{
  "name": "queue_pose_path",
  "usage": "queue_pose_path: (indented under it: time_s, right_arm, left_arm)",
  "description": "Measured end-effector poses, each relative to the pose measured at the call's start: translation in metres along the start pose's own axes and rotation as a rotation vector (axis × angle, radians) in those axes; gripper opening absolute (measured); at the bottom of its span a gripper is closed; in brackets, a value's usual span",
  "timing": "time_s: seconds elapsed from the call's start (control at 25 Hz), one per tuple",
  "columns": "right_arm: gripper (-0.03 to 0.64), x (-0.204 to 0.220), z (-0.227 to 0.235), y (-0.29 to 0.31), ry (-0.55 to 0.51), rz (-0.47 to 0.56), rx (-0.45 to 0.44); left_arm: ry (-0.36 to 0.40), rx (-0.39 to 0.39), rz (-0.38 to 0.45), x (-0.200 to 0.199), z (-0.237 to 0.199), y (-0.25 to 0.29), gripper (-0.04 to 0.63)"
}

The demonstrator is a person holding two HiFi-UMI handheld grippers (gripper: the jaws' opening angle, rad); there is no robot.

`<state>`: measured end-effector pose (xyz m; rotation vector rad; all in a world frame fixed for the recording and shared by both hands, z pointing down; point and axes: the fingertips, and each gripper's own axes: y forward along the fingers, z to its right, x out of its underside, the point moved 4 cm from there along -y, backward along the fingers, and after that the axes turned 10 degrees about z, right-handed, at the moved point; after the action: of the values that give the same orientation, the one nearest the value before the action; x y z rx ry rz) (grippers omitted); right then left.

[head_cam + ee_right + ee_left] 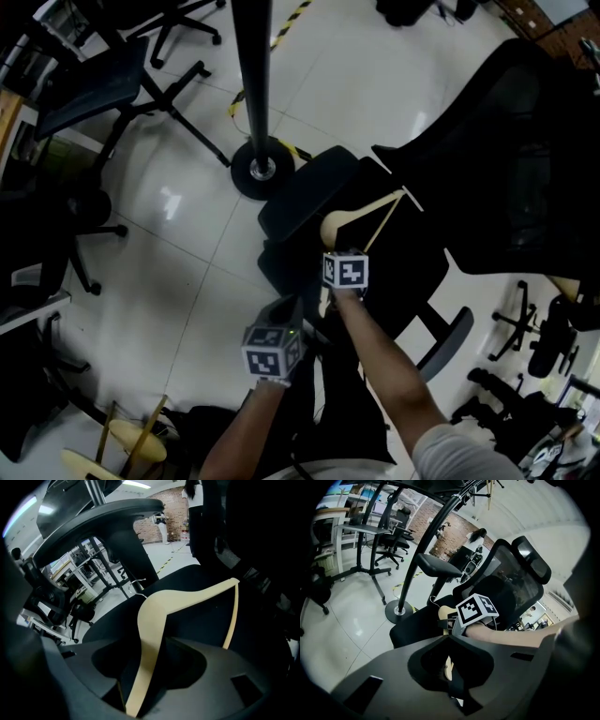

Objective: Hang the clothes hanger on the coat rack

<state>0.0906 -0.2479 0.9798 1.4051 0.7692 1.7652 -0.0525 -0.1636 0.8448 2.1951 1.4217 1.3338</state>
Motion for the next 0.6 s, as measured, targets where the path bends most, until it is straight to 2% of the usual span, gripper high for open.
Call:
queue_pose_path:
  time_s: [0.2, 0.28, 0.6]
  right_arm:
    - [0.215, -0.001, 0.003, 0.000, -0.015, -0.030, -0.016]
    - [0.156, 0.000, 0.002, -0.001, -0.029, -0.037, -0.009]
    - [0.141, 0.005, -0.002, -0.019, -0.024, -0.037, -0.033]
  left_arm:
    - [-0.022, -0.023, -0.011, 0.011, -0.005, -0.003, -0.002]
    - [-0.023, -0.029, -0.015, 0.015, -0.006, -0.007, -0.002]
    - [-0.038, -0.063, 0.022, 0.016, 0.007, -0.019, -0.002]
